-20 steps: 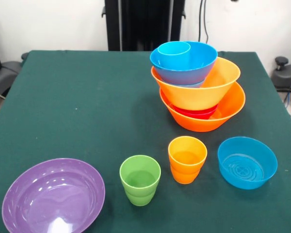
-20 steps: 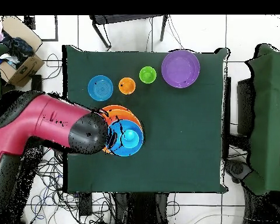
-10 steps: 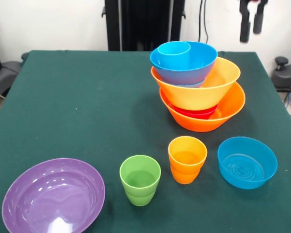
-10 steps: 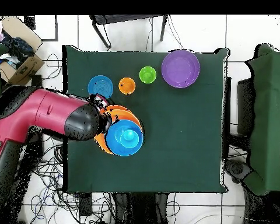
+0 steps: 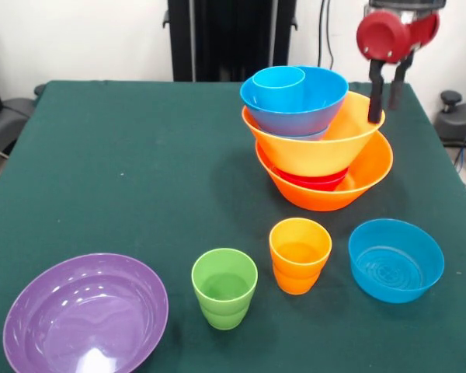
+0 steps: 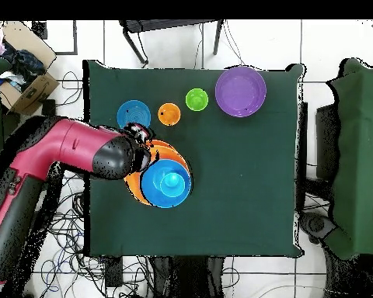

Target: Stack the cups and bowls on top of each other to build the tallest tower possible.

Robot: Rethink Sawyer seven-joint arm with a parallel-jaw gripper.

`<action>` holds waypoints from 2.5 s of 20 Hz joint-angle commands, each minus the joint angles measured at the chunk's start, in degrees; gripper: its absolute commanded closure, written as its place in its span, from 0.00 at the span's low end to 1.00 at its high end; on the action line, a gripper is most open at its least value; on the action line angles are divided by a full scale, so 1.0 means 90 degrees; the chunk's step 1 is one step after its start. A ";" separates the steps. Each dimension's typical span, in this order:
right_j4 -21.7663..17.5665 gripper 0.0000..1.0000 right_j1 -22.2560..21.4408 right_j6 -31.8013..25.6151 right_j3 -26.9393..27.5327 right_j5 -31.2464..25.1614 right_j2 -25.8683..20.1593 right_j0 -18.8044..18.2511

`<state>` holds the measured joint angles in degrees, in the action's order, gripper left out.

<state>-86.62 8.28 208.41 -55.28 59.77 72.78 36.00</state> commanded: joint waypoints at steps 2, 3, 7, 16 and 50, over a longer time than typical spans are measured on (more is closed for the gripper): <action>0.0764 0.00 0.0398 0.0543 0.0630 -0.1076 -0.0988 -0.0142; 0.0671 0.00 0.0572 0.0724 0.0676 -0.1061 -0.0861 -0.0128; 0.0729 0.00 0.0765 0.0840 0.0797 -0.1177 -0.0737 -0.0110; 0.0932 0.00 0.1348 0.2084 0.1256 -0.1400 -0.0442 -0.0051; 0.1591 0.00 0.1939 0.0938 0.1498 -0.1097 -0.0682 0.0062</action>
<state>-74.92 24.67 208.50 -46.49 51.01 74.03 36.08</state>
